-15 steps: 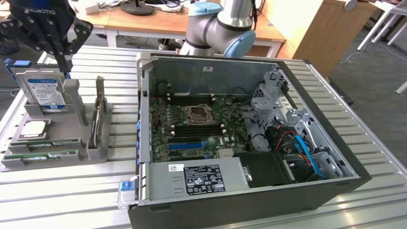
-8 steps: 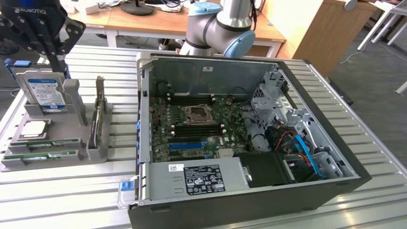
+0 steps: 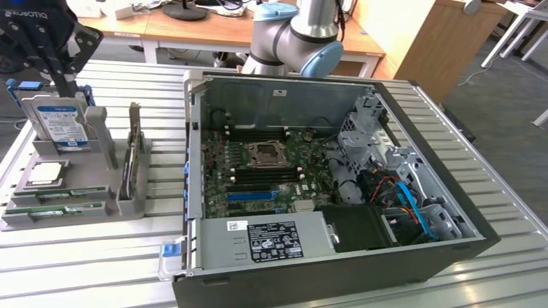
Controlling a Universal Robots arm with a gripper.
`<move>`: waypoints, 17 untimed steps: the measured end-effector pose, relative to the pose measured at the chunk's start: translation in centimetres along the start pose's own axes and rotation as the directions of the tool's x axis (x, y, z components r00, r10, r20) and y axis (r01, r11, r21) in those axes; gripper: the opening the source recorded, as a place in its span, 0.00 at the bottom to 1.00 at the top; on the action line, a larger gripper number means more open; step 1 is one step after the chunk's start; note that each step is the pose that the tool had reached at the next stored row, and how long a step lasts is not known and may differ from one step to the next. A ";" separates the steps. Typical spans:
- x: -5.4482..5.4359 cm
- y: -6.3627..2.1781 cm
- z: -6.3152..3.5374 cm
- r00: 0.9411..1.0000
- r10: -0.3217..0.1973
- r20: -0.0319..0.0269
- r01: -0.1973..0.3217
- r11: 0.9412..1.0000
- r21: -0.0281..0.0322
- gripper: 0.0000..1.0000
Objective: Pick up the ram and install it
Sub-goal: 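Reach for the ram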
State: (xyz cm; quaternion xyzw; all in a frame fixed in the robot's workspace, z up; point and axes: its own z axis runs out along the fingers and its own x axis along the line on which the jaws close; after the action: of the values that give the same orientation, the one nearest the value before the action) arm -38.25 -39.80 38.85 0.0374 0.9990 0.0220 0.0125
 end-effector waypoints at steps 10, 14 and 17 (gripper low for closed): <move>1.6 -0.13 0.07 1.000 0.000 0.000 0.000 1.000 0.000 0.11; 2.2 -0.17 0.09 1.000 0.000 0.000 0.000 1.000 0.000 0.11; 2.6 -0.20 0.09 1.000 0.000 0.000 0.000 1.000 0.000 0.11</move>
State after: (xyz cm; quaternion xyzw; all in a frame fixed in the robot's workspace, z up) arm -40.83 -39.81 38.69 0.0374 0.9990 0.0220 0.0125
